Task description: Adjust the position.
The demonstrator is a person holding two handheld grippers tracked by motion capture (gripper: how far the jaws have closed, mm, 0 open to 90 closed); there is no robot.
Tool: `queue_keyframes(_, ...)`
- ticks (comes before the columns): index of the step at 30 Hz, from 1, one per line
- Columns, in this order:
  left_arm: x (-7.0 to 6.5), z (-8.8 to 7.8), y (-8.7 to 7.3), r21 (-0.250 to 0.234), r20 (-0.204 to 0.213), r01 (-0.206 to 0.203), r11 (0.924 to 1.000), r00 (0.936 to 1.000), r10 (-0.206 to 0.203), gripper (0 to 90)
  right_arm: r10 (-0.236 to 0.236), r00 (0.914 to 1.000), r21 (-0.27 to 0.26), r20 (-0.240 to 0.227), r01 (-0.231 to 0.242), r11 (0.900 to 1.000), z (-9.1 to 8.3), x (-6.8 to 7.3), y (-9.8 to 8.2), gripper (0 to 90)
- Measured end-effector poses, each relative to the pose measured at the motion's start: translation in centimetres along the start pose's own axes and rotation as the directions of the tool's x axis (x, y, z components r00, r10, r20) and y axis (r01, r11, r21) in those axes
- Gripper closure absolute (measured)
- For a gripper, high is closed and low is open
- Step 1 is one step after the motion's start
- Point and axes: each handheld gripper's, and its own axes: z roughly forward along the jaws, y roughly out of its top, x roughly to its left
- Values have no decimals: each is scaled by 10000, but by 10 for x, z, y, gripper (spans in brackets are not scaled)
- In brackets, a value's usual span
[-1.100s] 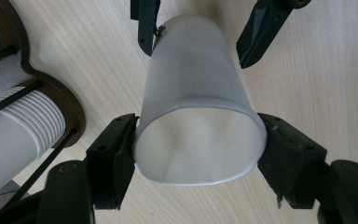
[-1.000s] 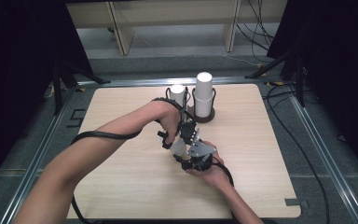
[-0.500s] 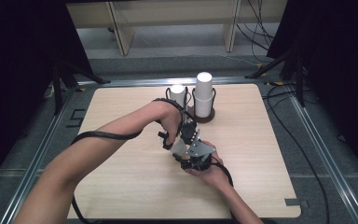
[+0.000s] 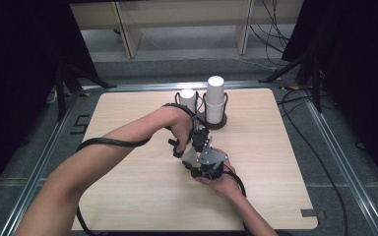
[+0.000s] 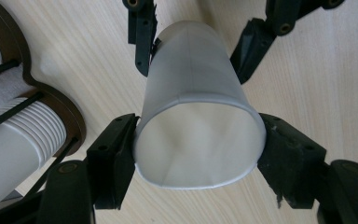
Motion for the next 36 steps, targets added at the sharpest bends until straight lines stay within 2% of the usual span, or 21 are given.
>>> queue_keyframes(2, 0, 0, 0, -32, -43, -8, 10000, 10000, 8, 314, -32, 10000, 21, 84, 32, 10000, 1, 1, 1, 309)
queue_keyframes(5, 0, 2, 0, -147, 75, -40, 9999, 10000, 41, 314, 35, 9999, 2, 102, -36, 10000, 2, 1, 1, 351)
queue_keyframes(11, 1, 1, 1, -167, -24, -132, 9998, 9999, 132, 314, 34, 9999, 6, 135, -34, 10000, 1, 0, 1, 361)
queue_keyframes(13, 1, 0, 1, -178, -30, -136, 9997, 9999, 136, 315, 76, 9998, -2, 156, -76, 10000, 1, 0, 1, 364)
queue_keyframes(14, 1, 0, 2, -211, -47, -106, 9997, 9999, 105, 315, 256, 9993, 0, 260, -256, 9997, 0, 1, 0, 365)
queue_keyframes(15, 1, 0, 2, -243, -34, -36, 9997, 10000, 35, 315, 98, 9998, -3, 147, -98, 10000, 1, 0, 0, 366)
queue_keyframes(22, 2, -1, 2, -292, -130, -65, 9996, 9999, 61, 315, 160, 9998, -14, 131, -160, 9999, 0, -1, 1, 371)
queue_keyframes(23, 0, -1, 2, -499, -31, 241, 9985, 9997, -243, 315, 173, 9998, -127, 121, -171, 9998, 0, -2, 0, 372)
queue_keyframes(25, 1, -3, 2, -280, -101, 92, 9996, 9999, -95, 315, 198, 9997, -57, 111, -197, 9998, -1, -2, 0, 373)
queue_keyframes(27, 0, -2, 1, -482, -27, 320, 9983, 9995, -321, 315, 207, 9997, -70, 123, -206, 9998, -1, -2, 1, 373)
queue_keyframes(36, 0, -2, 0, -595, -11, 334, 9977, 9994, -336, 309, 220, 9997, -45, 119, -220, 9997, -1, -2, 1, 375)
